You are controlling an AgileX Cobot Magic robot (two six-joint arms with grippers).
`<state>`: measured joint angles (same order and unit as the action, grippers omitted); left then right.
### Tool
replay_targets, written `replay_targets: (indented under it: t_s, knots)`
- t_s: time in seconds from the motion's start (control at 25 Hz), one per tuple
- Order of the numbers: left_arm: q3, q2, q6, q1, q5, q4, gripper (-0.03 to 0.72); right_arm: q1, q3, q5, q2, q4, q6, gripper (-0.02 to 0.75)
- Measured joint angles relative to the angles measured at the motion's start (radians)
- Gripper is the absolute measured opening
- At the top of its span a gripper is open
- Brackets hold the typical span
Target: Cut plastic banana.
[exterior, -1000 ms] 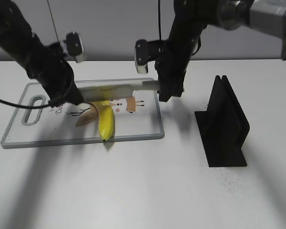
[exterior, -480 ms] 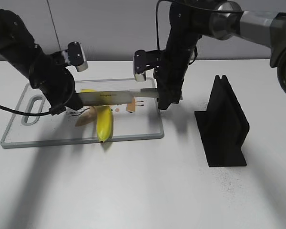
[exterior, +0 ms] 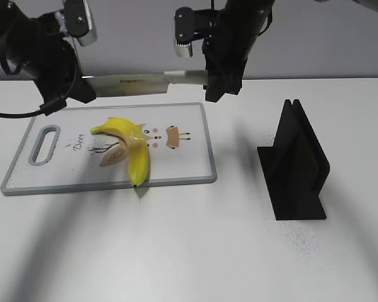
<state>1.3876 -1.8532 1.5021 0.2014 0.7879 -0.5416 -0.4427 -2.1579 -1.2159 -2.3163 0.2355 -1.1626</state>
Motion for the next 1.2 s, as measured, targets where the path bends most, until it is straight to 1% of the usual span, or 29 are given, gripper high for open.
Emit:
replay_targets:
  t_s: [0.2, 0.4, 0.44, 0.48, 0.56, 0.6, 0.72, 0.76, 0.84, 0.92, 1.2]
  knots:
    - [0.0, 0.072, -0.008, 0.0, 0.039, 0.003, -0.009, 0.0, -0.001, -0.015, 0.053, 0.021, -0.007, 0.216]
    - [0.0, 0.084, -0.01, -0.001, 0.051, 0.003, -0.008, -0.001, -0.001, -0.018, 0.061, 0.026, -0.007, 0.218]
    - [0.0, 0.085, -0.012, -0.001, 0.052, 0.003, 0.002, -0.001, -0.001, -0.018, 0.061, 0.026, -0.007, 0.218]
    - [0.0, 0.085, -0.013, -0.002, 0.051, 0.003, 0.025, -0.001, -0.001, -0.019, 0.061, 0.028, -0.007, 0.218]
    - [0.0, 0.085, -0.019, -0.005, 0.044, -0.006, 0.139, -0.001, -0.001, -0.021, 0.061, 0.034, 0.001, 0.217]
    - [0.0, 0.085, -0.021, -0.008, 0.036, -0.019, 0.225, -0.001, -0.001, -0.021, 0.061, 0.039, 0.005, 0.212]
    - [0.0, 0.086, -0.026, -0.013, 0.027, -0.083, 0.514, -0.001, -0.001, -0.021, 0.061, 0.042, 0.016, 0.202]
    - [0.0, 0.086, -0.027, -0.013, 0.02, -0.107, 0.581, 0.0, -0.001, -0.021, 0.061, 0.042, 0.019, 0.201]
    - [0.0, 0.086, -0.028, -0.013, -0.001, -0.142, 0.626, 0.0, -0.001, -0.021, 0.061, 0.042, 0.022, 0.201]
    - [0.0, 0.086, -0.032, -0.013, -0.034, -0.161, 0.639, 0.001, -0.001, -0.021, 0.061, 0.043, 0.027, 0.197]
    - [0.0, 0.1, -0.165, -0.021, -0.235, -0.171, 0.643, 0.001, -0.001, -0.013, 0.061, 0.049, 0.054, 0.193]
